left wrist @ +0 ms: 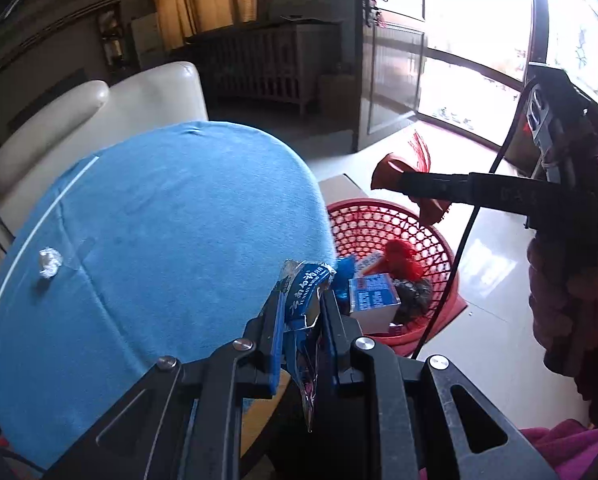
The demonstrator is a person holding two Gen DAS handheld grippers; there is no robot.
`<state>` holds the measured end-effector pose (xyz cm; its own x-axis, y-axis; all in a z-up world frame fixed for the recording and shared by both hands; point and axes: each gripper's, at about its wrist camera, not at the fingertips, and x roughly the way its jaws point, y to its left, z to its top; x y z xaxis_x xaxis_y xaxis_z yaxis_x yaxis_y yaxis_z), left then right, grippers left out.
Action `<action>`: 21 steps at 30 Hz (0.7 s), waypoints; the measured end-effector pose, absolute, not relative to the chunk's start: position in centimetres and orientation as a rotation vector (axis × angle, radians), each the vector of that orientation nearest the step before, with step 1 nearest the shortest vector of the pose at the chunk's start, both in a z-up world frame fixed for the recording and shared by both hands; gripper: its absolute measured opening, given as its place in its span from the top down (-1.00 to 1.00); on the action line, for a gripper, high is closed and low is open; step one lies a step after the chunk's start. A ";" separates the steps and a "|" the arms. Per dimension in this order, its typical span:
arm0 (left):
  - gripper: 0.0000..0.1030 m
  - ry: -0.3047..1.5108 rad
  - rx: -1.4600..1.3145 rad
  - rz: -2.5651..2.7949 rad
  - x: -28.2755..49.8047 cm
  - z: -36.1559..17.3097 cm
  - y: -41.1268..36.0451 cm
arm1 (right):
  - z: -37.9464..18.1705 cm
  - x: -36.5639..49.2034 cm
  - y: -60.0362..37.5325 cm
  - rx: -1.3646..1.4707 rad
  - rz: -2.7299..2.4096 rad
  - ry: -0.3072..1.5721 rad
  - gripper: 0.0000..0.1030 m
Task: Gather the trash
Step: 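Carry both items over the red basket and open both tools to drop them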
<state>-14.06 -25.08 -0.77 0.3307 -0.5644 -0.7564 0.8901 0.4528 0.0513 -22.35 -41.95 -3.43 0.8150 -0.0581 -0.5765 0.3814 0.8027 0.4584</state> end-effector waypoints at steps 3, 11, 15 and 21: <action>0.63 0.768 0.492 -1.037 -13.4 -0.5 -26.0 | -3.9 -23.3 -43.5 0.630 -0.294 0.572 0.30; 0.63 0.816 0.479 -1.100 -12.6 -0.7 -28.8 | -5.6 -25.6 -47.3 0.713 -0.400 0.582 0.30; 0.61 0.837 0.494 -1.140 -13.1 -1.5 -30.8 | -6.9 -25.9 -48.4 0.763 -0.420 0.601 0.27; 0.33 0.838 0.476 -1.202 -12.9 -1.4 -32.8 | -8.1 -25.6 -49.7 0.869 -0.451 0.608 -0.15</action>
